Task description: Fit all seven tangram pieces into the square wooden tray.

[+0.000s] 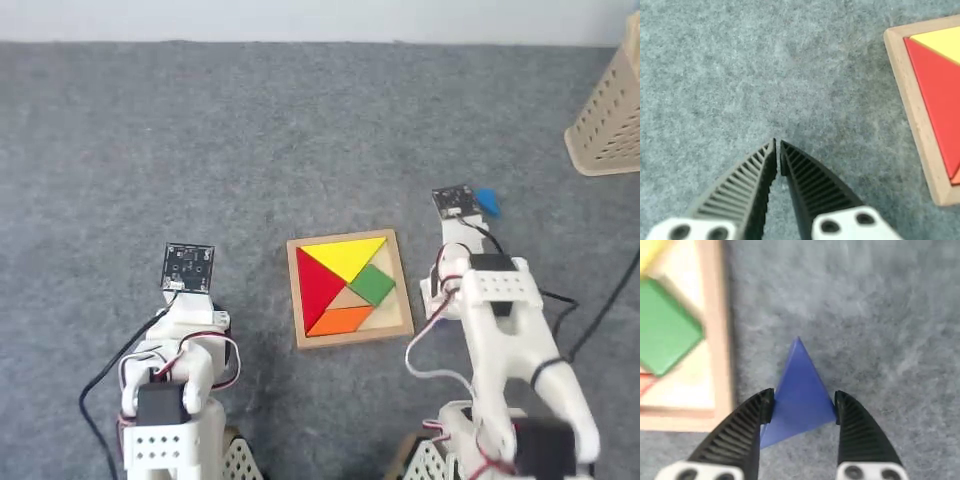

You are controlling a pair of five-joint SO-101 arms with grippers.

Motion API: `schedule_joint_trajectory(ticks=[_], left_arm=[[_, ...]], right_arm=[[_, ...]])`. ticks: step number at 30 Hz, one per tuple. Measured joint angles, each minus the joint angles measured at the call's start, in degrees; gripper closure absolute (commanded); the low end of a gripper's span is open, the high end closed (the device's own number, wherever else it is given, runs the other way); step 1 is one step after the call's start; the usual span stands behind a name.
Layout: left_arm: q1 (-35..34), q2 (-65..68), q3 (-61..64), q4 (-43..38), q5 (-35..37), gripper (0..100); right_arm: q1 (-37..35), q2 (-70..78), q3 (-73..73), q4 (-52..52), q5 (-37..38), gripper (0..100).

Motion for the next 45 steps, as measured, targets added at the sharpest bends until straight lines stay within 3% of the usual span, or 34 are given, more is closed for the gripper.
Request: schedule_joint_trajectory(ticks=[14, 25, 45], left_arm=[[0.0, 0.0, 0.0, 0.0, 0.0, 99], [0.0, 0.0, 0.0, 0.0, 0.0, 99], [0.0, 0.0, 0.0, 0.0, 0.0, 99]], right_arm=[[-16.4, -9.0, 0.1, 3.3, -0.1, 92.8], [-27.3, -9.0, -0.7, 0.5, -12.5, 92.4], [-28.7, -8.0, 0.9, -2.0, -33.4, 92.4]])
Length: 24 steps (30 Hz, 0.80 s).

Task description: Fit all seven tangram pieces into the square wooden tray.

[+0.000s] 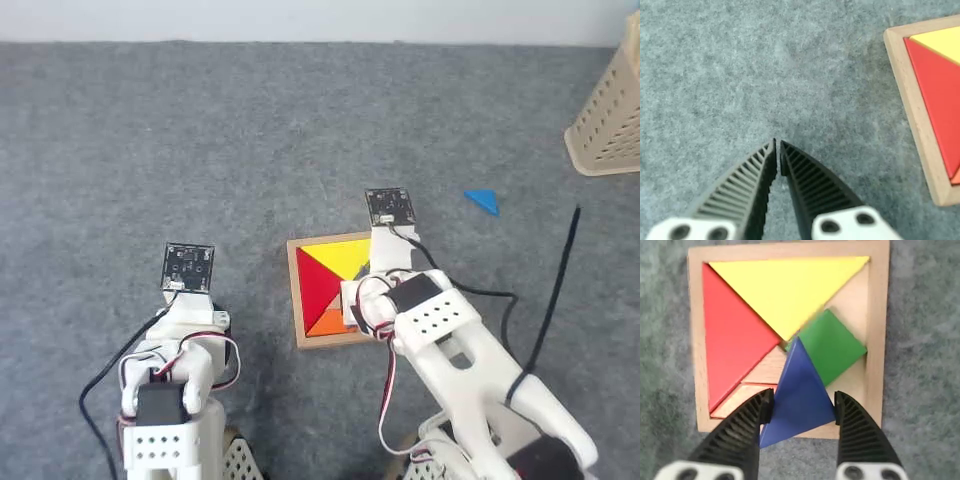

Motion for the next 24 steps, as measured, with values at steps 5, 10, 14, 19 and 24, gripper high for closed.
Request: schedule_joint_trajectory(ticks=[5, 10, 14, 19, 24], left_arm=[[0.0, 0.0, 0.0, 0.0, 0.0, 99], [0.0, 0.0, 0.0, 0.0, 0.0, 99], [0.0, 0.0, 0.0, 0.0, 0.0, 99], [0.0, 0.0, 0.0, 0.0, 0.0, 99], [0.0, 0.0, 0.0, 0.0, 0.0, 99]], right_arm=[[0.0, 0.0, 0.0, 0.0, -3.1, 92.4], [0.0, 0.0, 1.1, 0.0, -8.9, 92.4], [0.0, 0.0, 1.4, 0.0, -11.3, 92.4], [0.1, 0.0, 1.4, 0.0, -11.6, 92.4], [3.5, 0.0, 1.4, 0.0, -11.6, 92.4]])
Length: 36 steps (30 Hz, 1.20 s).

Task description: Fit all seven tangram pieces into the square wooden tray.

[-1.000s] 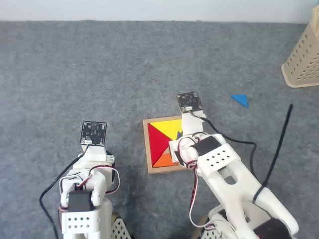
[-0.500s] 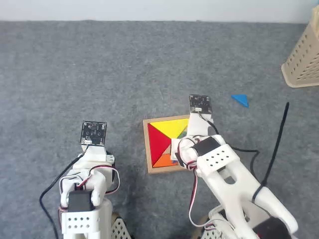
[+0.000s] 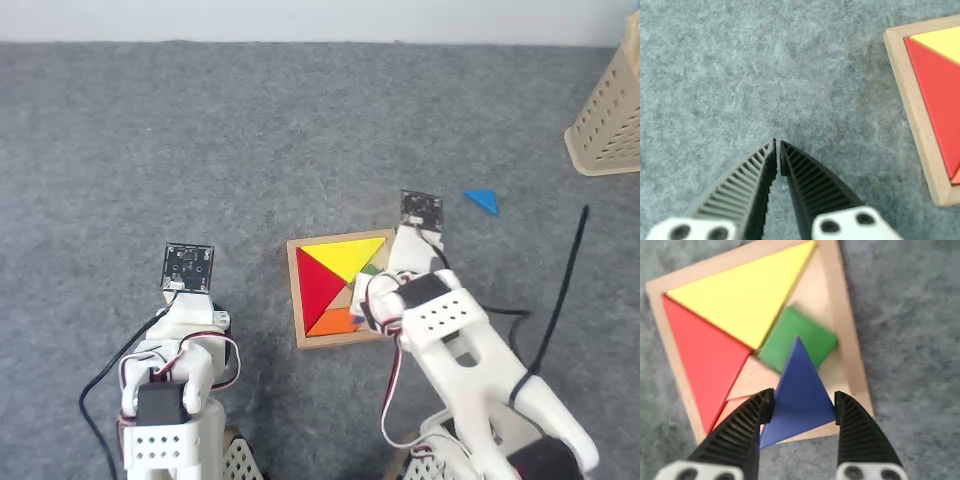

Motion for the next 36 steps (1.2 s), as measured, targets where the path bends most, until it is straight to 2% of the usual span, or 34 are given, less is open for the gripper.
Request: schedule_joint_trajectory(ticks=[5, 12, 29, 36], left_arm=[[0.0, 0.0, 0.0, 0.0, 0.0, 99], [0.0, 0.0, 0.0, 0.0, 0.0, 99], [0.0, 0.0, 0.0, 0.0, 0.0, 99], [0.0, 0.0, 0.0, 0.0, 0.0, 99]], right_arm=[[1.0, 0.0, 0.0, 0.0, 0.0, 90.5], [1.0, 0.0, 0.0, 0.0, 0.0, 72.5], [2.9, 0.0, 0.0, 0.1, 0.4, 72.1], [5.8, 0.0, 0.0, 0.1, 12.1, 72.3]])
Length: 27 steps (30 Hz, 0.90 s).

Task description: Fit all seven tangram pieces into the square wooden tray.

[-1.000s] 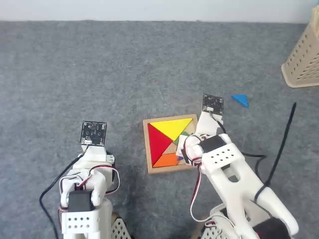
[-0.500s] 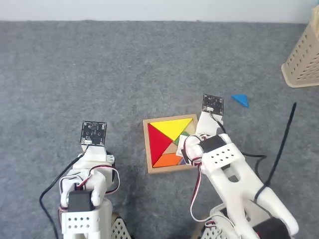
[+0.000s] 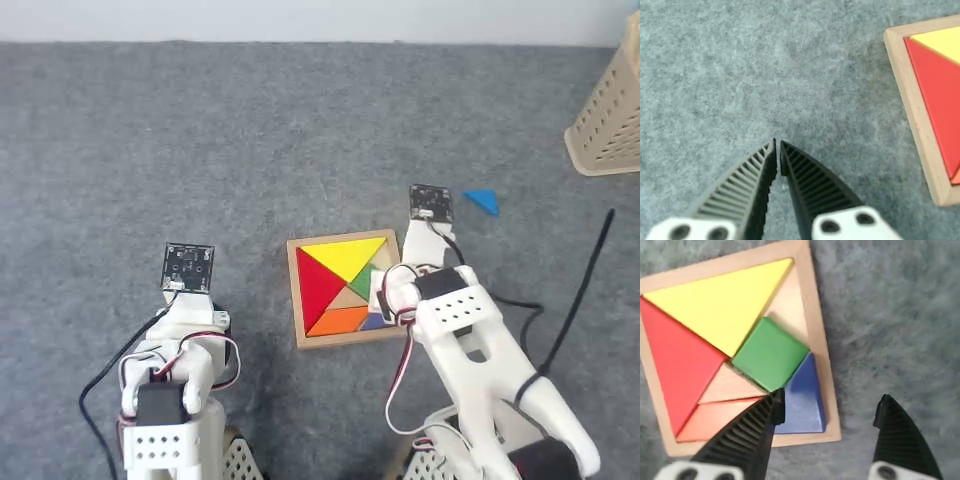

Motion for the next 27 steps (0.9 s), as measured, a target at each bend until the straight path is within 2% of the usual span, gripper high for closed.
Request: schedule_joint_trajectory(ticks=[8, 12, 18, 23, 27], left_arm=[[0.0, 0.0, 0.0, 0.0, 0.0, 99], [0.0, 0.0, 0.0, 0.0, 0.0, 99], [0.0, 0.0, 0.0, 0.0, 0.0, 99], [0.0, 0.0, 0.0, 0.0, 0.0, 99], [0.0, 0.0, 0.0, 0.0, 0.0, 99]], right_arm=[[0.4, 0.0, 0.0, 0.1, 12.7, 72.4], [0.4, 0.0, 0.0, 0.1, 14.1, 73.2], [0.4, 0.0, 0.0, 0.1, 14.4, 86.1], [0.5, -0.1, 0.0, 0.1, 14.6, 87.1], [3.9, -2.9, 0.0, 1.5, 17.4, 87.2]])
